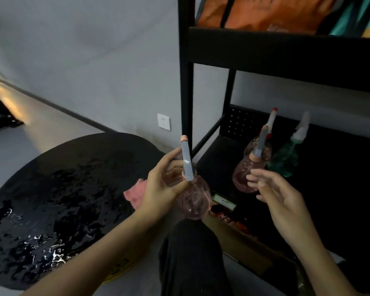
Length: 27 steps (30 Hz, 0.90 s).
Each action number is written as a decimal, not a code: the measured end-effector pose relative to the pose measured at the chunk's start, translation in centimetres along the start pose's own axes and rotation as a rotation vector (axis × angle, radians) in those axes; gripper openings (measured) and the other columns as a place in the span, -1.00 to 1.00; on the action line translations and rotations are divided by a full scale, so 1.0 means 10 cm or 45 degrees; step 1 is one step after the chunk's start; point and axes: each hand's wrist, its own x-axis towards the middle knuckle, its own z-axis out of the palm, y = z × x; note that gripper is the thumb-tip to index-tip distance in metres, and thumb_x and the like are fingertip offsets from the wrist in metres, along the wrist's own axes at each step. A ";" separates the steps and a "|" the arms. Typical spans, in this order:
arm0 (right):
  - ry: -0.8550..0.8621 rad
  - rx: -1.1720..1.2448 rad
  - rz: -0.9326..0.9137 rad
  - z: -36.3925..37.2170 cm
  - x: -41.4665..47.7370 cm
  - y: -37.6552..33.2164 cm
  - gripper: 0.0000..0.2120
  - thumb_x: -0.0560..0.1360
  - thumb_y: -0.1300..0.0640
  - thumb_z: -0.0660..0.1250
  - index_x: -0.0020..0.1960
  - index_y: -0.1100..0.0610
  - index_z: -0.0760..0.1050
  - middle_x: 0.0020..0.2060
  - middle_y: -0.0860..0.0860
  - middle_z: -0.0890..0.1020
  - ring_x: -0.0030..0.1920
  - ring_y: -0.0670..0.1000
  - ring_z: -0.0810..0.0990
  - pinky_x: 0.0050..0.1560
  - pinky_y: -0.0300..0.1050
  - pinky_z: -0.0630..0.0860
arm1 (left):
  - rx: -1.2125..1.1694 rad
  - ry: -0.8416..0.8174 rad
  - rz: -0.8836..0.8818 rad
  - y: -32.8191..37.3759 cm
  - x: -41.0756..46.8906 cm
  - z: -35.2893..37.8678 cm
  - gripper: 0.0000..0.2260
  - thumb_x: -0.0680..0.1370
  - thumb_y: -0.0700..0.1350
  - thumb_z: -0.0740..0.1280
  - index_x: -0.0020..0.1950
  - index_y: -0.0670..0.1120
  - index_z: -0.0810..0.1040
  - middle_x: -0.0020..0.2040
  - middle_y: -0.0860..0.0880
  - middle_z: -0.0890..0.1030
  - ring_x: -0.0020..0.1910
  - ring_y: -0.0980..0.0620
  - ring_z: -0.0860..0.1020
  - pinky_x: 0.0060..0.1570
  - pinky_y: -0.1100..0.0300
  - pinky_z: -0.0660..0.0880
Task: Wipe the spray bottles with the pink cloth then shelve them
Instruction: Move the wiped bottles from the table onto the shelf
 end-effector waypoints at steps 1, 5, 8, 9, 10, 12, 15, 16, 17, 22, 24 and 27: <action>0.021 -0.004 0.003 -0.07 -0.01 0.02 -0.77 0.62 0.18 0.19 0.15 -0.06 0.53 0.06 -0.14 0.65 0.10 -0.27 0.59 0.09 -0.27 0.48 | -0.008 -0.024 0.003 0.01 0.02 0.11 -0.41 0.42 -0.36 0.49 0.41 -0.11 0.43 -0.03 -0.05 0.70 0.05 0.04 0.67 0.15 0.19 0.56; 0.099 -0.048 0.019 -0.33 -0.03 0.10 -0.78 0.61 0.12 0.19 0.14 -0.15 0.50 0.06 -0.21 0.62 0.11 -0.29 0.57 0.11 -0.29 0.47 | -0.063 -0.120 -0.019 0.08 0.12 0.53 -0.41 0.44 -0.41 0.47 0.38 -0.01 0.44 -0.02 -0.02 0.71 0.07 0.03 0.67 0.15 0.19 0.56; 0.146 -0.062 0.043 -0.51 -0.05 0.15 -0.79 0.62 0.10 0.18 0.18 -0.11 0.50 0.10 -0.19 0.61 0.14 -0.24 0.57 0.17 -0.19 0.48 | -0.092 -0.184 -0.032 0.10 0.18 0.82 -0.42 0.45 -0.41 0.47 0.37 0.03 0.45 0.00 -0.04 0.71 0.09 0.00 0.67 0.17 0.15 0.55; 0.161 -0.067 0.054 -0.57 -0.06 0.17 -0.78 0.62 0.10 0.18 0.20 -0.08 0.50 0.11 -0.17 0.61 0.15 -0.22 0.57 0.20 -0.16 0.48 | -0.094 -0.211 -0.033 0.10 0.20 0.91 -0.42 0.45 -0.40 0.47 0.36 0.04 0.45 0.00 -0.01 0.71 0.10 0.01 0.66 0.17 0.14 0.55; 0.173 -0.065 0.064 -0.63 -0.07 0.19 -0.78 0.62 0.12 0.17 0.21 -0.06 0.50 0.12 -0.16 0.61 0.16 -0.21 0.57 0.21 -0.13 0.48 | -0.098 -0.241 -0.037 0.09 0.22 1.00 -0.41 0.45 -0.40 0.47 0.36 0.06 0.45 0.00 0.02 0.71 0.10 0.01 0.66 0.17 0.14 0.55; 0.194 -0.053 0.083 -0.75 -0.07 0.22 -0.77 0.63 0.16 0.18 0.21 -0.02 0.51 0.11 -0.14 0.62 0.15 -0.22 0.58 0.22 -0.11 0.49 | -0.106 -0.299 -0.049 0.09 0.25 1.19 -0.41 0.45 -0.40 0.47 0.35 0.07 0.45 0.01 0.06 0.70 0.11 0.03 0.66 0.16 0.16 0.55; 0.228 -0.056 0.102 -0.89 -0.07 0.29 -0.77 0.63 0.20 0.18 0.20 0.00 0.52 0.10 -0.13 0.63 0.14 -0.21 0.58 0.21 -0.14 0.49 | -0.116 -0.359 -0.053 0.06 0.30 1.48 -0.42 0.46 -0.41 0.45 0.36 0.05 0.44 0.00 0.10 0.69 0.11 0.09 0.65 0.15 0.22 0.54; 0.236 -0.044 0.109 -0.92 -0.07 0.31 -0.77 0.63 0.20 0.18 0.19 -0.01 0.52 0.09 -0.13 0.63 0.14 -0.22 0.59 0.20 -0.16 0.50 | -0.117 -0.373 -0.058 0.05 0.32 1.56 -0.43 0.47 -0.41 0.44 0.39 0.00 0.43 0.01 0.08 0.69 0.12 0.09 0.64 0.16 0.22 0.54; 0.241 -0.031 0.116 -0.94 -0.08 0.33 -0.77 0.63 0.20 0.18 0.18 -0.02 0.52 0.08 -0.14 0.64 0.13 -0.23 0.59 0.18 -0.18 0.50 | -0.118 -0.386 -0.060 0.04 0.35 1.65 -0.44 0.48 -0.41 0.43 0.41 -0.05 0.42 0.03 0.05 0.68 0.13 0.07 0.64 0.18 0.20 0.54; 0.247 -0.026 0.139 -1.03 -0.08 0.45 -0.77 0.62 0.21 0.20 0.14 -0.04 0.54 0.02 -0.17 0.66 0.10 -0.25 0.60 0.13 -0.21 0.54 | -0.064 -0.430 -0.051 -0.11 0.48 2.02 -0.47 0.51 -0.42 0.39 0.41 -0.08 0.39 0.01 0.11 0.65 0.10 0.21 0.62 0.16 0.30 0.51; 0.259 -0.019 0.151 -1.06 -0.08 0.48 -0.76 0.61 0.22 0.20 0.14 -0.03 0.55 0.01 -0.15 0.67 0.09 -0.24 0.61 0.15 -0.18 0.54 | -0.038 -0.441 -0.045 -0.16 0.53 2.10 -0.48 0.51 -0.43 0.37 0.43 -0.15 0.38 0.01 0.04 0.65 0.08 0.20 0.62 0.13 0.34 0.50; 0.261 -0.026 0.163 -1.10 -0.09 0.53 -0.76 0.61 0.19 0.19 0.14 -0.05 0.55 0.03 -0.13 0.67 0.12 -0.21 0.61 0.19 -0.12 0.52 | 0.018 -0.445 -0.053 -0.23 0.61 2.17 -0.47 0.52 -0.43 0.34 0.45 -0.12 0.37 0.07 -0.07 0.66 0.13 0.07 0.63 0.17 0.25 0.53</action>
